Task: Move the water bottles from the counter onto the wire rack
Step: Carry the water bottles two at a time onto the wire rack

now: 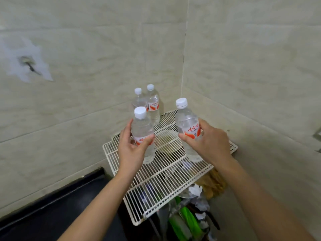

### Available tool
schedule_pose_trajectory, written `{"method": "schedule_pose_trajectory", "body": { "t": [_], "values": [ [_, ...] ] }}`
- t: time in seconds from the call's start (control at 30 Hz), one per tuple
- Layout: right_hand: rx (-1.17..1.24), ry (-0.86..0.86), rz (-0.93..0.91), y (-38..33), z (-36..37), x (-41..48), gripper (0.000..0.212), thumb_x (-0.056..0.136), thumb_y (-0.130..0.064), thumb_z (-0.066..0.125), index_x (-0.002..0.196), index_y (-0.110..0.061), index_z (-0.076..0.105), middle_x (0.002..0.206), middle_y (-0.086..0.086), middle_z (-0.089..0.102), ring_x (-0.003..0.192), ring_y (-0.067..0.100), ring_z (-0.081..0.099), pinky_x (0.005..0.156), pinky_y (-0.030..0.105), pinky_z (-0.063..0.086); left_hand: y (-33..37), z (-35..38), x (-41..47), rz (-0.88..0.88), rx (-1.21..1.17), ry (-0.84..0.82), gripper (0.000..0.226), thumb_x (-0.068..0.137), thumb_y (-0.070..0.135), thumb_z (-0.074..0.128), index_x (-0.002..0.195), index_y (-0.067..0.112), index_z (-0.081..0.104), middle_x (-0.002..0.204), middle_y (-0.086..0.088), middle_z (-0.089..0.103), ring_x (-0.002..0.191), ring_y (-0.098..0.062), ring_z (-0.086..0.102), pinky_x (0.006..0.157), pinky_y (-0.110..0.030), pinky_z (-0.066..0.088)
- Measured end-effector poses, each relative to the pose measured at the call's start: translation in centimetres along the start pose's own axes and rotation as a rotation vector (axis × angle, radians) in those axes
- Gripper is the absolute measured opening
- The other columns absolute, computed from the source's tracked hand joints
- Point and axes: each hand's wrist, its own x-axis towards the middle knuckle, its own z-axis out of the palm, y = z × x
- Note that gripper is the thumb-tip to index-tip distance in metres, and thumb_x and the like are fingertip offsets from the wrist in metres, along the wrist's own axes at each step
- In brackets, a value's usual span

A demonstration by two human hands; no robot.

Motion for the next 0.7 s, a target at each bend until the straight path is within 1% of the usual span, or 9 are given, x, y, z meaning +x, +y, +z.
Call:
{"method": "schedule_pose_trajectory", "body": {
  "t": [0.1, 0.17, 0.23, 0.27, 0.33, 0.5, 0.53, 0.63, 0.7],
  "values": [
    [0.061, -0.046, 0.043, 1.4, 1.7, 3.2, 0.055, 0.077, -0.076, 0.061, 0.108, -0.031, 0.056, 0.088, -0.013, 0.064, 0.078, 0.013, 0.062, 0.073, 0.032, 0.051, -1.6, 0.1, 2.6, -0.057, -0.008, 0.015, 0.076, 0.07, 0.043, 0.086, 0.138, 0.031, 0.055, 0.133, 0.003, 0.063, 0.122, -0.018, 0.063, 0.102, -0.049, 0.052],
    [0.14, -0.011, 0.088, 2.5, 3.1, 5.6, 0.057, 0.076, -0.073, 0.065, 0.107, -0.026, 0.058, 0.092, -0.006, 0.07, 0.083, 0.02, 0.067, 0.074, 0.035, 0.052, -2.7, 0.1, 4.4, -0.108, -0.012, 0.052, 0.078, 0.068, 0.045, 0.087, 0.138, 0.032, 0.054, 0.133, 0.002, 0.064, 0.12, -0.019, 0.064, 0.1, -0.05, 0.053],
    [0.225, 0.022, 0.127, 3.4, 4.7, 8.2, 0.058, 0.076, -0.065, 0.073, 0.11, -0.021, 0.059, 0.098, 0.001, 0.072, 0.089, 0.025, 0.068, 0.077, 0.038, 0.054, -4.0, 0.2, 6.2, -0.152, -0.008, 0.095, 0.084, 0.067, 0.044, 0.088, 0.141, 0.034, 0.051, 0.136, 0.003, 0.063, 0.121, -0.019, 0.064, 0.101, -0.05, 0.053],
    [0.275, 0.028, 0.143, 3.8, 5.5, 9.6, 0.058, 0.075, -0.061, 0.077, 0.111, -0.02, 0.058, 0.102, 0.002, 0.072, 0.092, 0.026, 0.069, 0.08, 0.039, 0.054, -4.5, 0.2, 7.1, -0.177, 0.0, 0.116, 0.087, 0.067, 0.042, 0.089, 0.143, 0.036, 0.049, 0.137, 0.004, 0.062, 0.122, -0.018, 0.063, 0.102, -0.05, 0.052],
    [0.365, 0.02, 0.169, 4.4, 7.1, 12.2, 0.059, 0.072, -0.055, 0.083, 0.111, -0.02, 0.057, 0.105, 0.002, 0.072, 0.094, 0.024, 0.069, 0.083, 0.039, 0.055, -5.7, 0.4, 8.6, -0.216, 0.002, 0.161, 0.087, 0.07, 0.03, 0.09, 0.146, 0.033, 0.047, 0.137, 0.005, 0.063, 0.123, -0.016, 0.063, 0.104, -0.048, 0.052],
    [0.448, -0.038, 0.184, 5.1, 11.2, 18.4, 0.065, 0.07, -0.047, 0.088, 0.117, -0.015, 0.058, 0.113, 0.006, 0.071, 0.099, 0.025, 0.068, 0.082, 0.035, 0.053, -7.2, 0.7, 12.4, -0.258, 0.057, 0.248, 0.075, 0.076, 0.011, 0.085, 0.142, 0.027, 0.052, 0.128, 0.006, 0.069, 0.115, -0.011, 0.067, 0.101, -0.045, 0.055],
    [0.466, -0.047, 0.192, 5.1, 12.2, 19.5, 0.066, 0.069, -0.046, 0.09, 0.118, -0.014, 0.058, 0.113, 0.007, 0.071, 0.1, 0.026, 0.068, 0.083, 0.035, 0.053, -7.3, 0.8, 13.1, -0.263, 0.08, 0.259, 0.074, 0.076, 0.01, 0.085, 0.141, 0.027, 0.053, 0.128, 0.006, 0.069, 0.116, -0.013, 0.066, 0.102, -0.046, 0.054],
    [0.502, -0.072, 0.182, 5.2, 15.0, 22.4, 0.07, 0.065, -0.045, 0.092, 0.118, -0.015, 0.059, 0.114, 0.008, 0.072, 0.101, 0.028, 0.07, 0.087, 0.045, 0.057, -8.1, 1.3, 14.7, -0.277, 0.136, 0.296, 0.077, 0.074, 0.011, 0.087, 0.141, 0.028, 0.053, 0.13, 0.006, 0.067, 0.12, -0.015, 0.063, 0.105, -0.048, 0.051],
    [0.531, -0.098, 0.183, 5.3, 16.6, 23.8, 0.073, 0.064, -0.045, 0.092, 0.12, -0.015, 0.058, 0.116, 0.008, 0.072, 0.103, 0.027, 0.069, 0.088, 0.045, 0.058, -8.6, 1.7, 15.5, -0.293, 0.129, 0.331, 0.075, 0.074, 0.01, 0.086, 0.139, 0.028, 0.054, 0.128, 0.008, 0.068, 0.118, -0.013, 0.064, 0.106, -0.046, 0.05]
  ]
}}
